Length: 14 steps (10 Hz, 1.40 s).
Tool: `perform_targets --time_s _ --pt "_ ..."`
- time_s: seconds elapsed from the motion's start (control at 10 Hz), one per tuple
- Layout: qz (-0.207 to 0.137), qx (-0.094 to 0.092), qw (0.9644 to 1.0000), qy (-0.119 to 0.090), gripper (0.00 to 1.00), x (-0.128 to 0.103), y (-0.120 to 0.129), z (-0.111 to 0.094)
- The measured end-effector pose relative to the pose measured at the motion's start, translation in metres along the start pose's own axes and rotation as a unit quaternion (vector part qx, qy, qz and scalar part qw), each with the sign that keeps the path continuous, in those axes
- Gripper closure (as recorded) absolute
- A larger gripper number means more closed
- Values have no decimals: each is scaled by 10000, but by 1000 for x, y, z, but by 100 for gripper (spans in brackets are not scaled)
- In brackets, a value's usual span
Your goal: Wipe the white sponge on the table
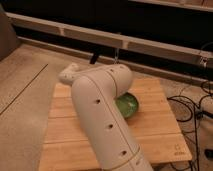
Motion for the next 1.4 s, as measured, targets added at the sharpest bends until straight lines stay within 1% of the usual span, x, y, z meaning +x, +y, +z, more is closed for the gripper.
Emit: perform_targets --time_s 0.1,0.2,0.3,0.4,0.5,0.7,0.8,0.9,1.1,1.2,1.3,1.4 --pt "-66 -44 9999 -89 100 -7 7 -5" --pt "-161 -161 9996 -160 100 -12 22 -10" --pt "-289 -378 9986 -248 100 -11 46 -18" --pt "-364 -524 9975 -290 100 -8 60 -22" --pt "-423 -679 9962 -331 100 -2 74 -28" --pt "-599 -979 9927 -382 100 20 104 -37" --pt "-657 -1053 9915 -397 100 30 112 -40" --pt "-709 -1091 9907 -389 100 42 118 -42" --pt "-762 -1117 9904 -303 100 62 122 -39" --pt "-757 -1103 9908 -227 100 72 121 -35" --pt "-729 -1049 9917 -119 100 83 116 -30" --pt "-706 -999 9925 -55 100 88 113 -26"
